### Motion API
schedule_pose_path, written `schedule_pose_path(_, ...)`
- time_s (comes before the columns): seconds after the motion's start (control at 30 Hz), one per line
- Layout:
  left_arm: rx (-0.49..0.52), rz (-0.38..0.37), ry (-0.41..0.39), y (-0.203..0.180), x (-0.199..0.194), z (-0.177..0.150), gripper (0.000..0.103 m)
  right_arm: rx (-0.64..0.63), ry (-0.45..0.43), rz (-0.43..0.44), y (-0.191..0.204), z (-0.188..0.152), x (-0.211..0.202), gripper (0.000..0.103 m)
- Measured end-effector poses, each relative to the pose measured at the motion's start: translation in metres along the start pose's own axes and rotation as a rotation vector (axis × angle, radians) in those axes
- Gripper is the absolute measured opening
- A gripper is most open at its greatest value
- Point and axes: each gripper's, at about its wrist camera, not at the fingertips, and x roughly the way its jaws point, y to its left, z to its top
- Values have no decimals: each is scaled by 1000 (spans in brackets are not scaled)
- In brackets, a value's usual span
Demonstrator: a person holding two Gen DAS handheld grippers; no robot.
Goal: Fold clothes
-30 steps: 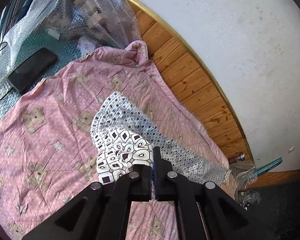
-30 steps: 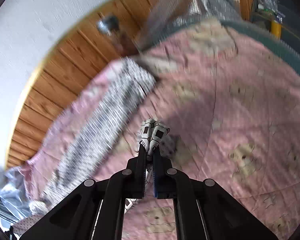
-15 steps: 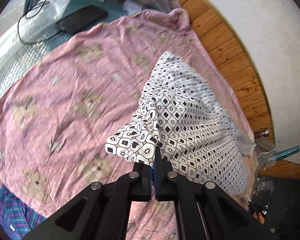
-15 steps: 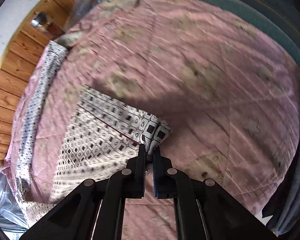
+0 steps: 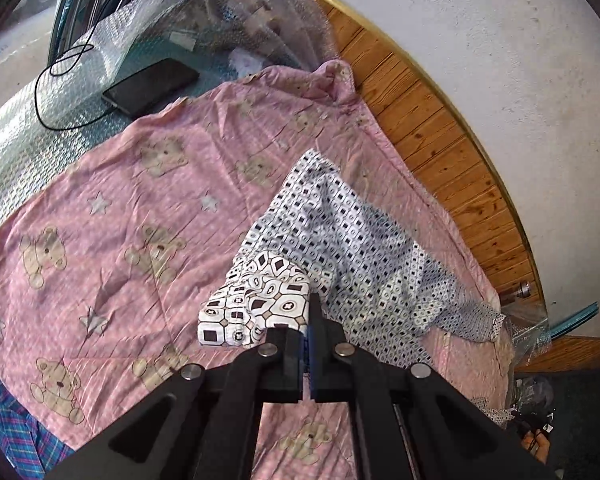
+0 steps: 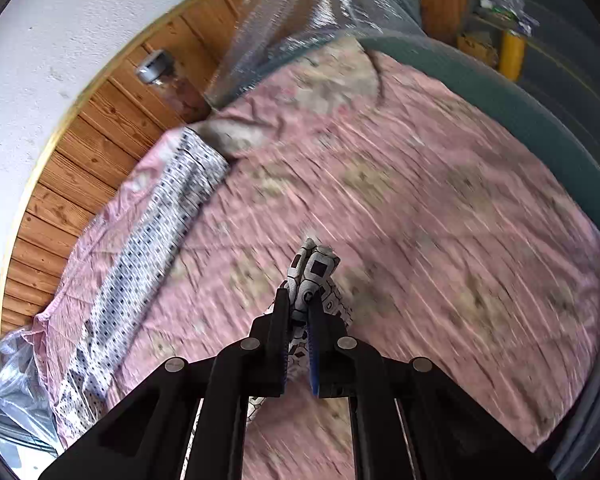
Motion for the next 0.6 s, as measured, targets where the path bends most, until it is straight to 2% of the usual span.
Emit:
schedule_pose_path(0.03,5,-2,-10,-6,1,5,0,-26,-23,26,15,12,7,16)
schedule_pose_path(0.07,11,12,-2,-8,6,7,0,-57,-45,106,24,19,16,42)
schedule_pose_path(0.1,16,26,7,-9,11,9,0,-62,-36,175,27,23,27,50)
schedule_pose_path(0.17,-11,60,29,-2,23,6,0,32,7,189,8,20,40,50)
schedule_pose_path(0.23,-43,86,41,7,29,-3,0,103,0,202,-18,4,39,51)
schedule_pose_path(0.27,-57,93,43,11,31,-7,0,112,1,175,-27,-9,41,54)
schedule_pose_path(0.37,-80,103,47,18,32,-19,0,78,93,105,-40,-41,68,54)
schedule_pose_path(0.53,-84,132,59,20,31,-26,0,57,87,155,-20,-44,99,55)
schedule_pose_path(0.57,-88,133,60,19,32,-25,0,29,93,137,-14,-41,105,53)
schedule_pose_path(0.6,-89,136,60,18,34,-23,0,1,100,118,-7,-38,111,44)
